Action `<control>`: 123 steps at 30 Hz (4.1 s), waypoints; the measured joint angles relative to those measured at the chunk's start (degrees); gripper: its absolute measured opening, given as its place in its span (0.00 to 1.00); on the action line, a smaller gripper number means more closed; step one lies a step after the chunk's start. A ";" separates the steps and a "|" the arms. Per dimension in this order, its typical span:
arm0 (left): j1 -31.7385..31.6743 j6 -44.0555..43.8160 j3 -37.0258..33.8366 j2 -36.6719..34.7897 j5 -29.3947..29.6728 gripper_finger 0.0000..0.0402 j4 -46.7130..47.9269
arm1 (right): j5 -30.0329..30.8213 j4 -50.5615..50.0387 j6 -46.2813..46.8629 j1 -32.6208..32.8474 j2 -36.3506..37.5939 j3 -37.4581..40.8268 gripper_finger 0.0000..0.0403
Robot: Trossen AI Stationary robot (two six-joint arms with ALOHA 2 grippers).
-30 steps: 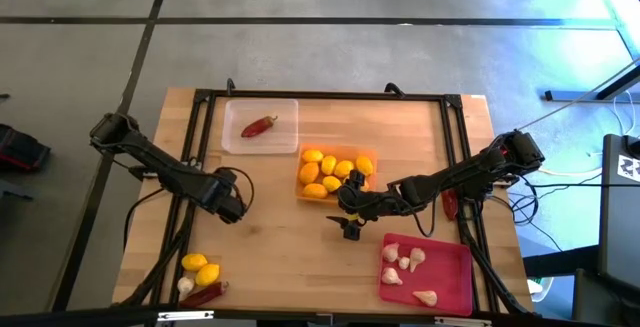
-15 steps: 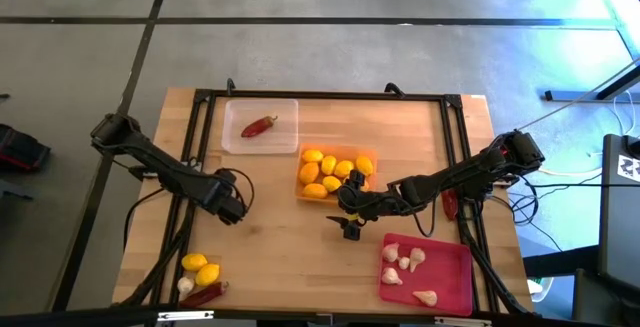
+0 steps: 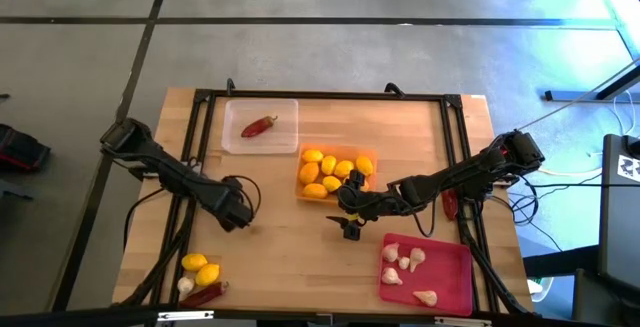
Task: Sort produce into baskets
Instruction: Put the garlic into the red bin
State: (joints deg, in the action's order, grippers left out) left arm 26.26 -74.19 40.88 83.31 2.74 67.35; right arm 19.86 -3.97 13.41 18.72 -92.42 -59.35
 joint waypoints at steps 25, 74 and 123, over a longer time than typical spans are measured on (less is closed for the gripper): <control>1.43 19.89 4.78 -1.47 7.12 0.42 0.32 | 0.09 0.14 -0.28 -0.37 0.96 -0.02 0.79; 4.07 121.66 22.30 -0.03 28.58 0.42 -51.94 | -16.46 11.16 -13.33 -1.60 6.97 0.02 0.78; 4.02 123.74 22.27 0.22 28.13 0.42 -54.61 | -20.93 15.86 -17.01 -1.62 4.63 -0.02 0.03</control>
State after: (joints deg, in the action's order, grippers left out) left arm 30.28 49.55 63.16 83.53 30.87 12.74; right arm -1.07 11.89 -3.60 17.10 -87.79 -59.37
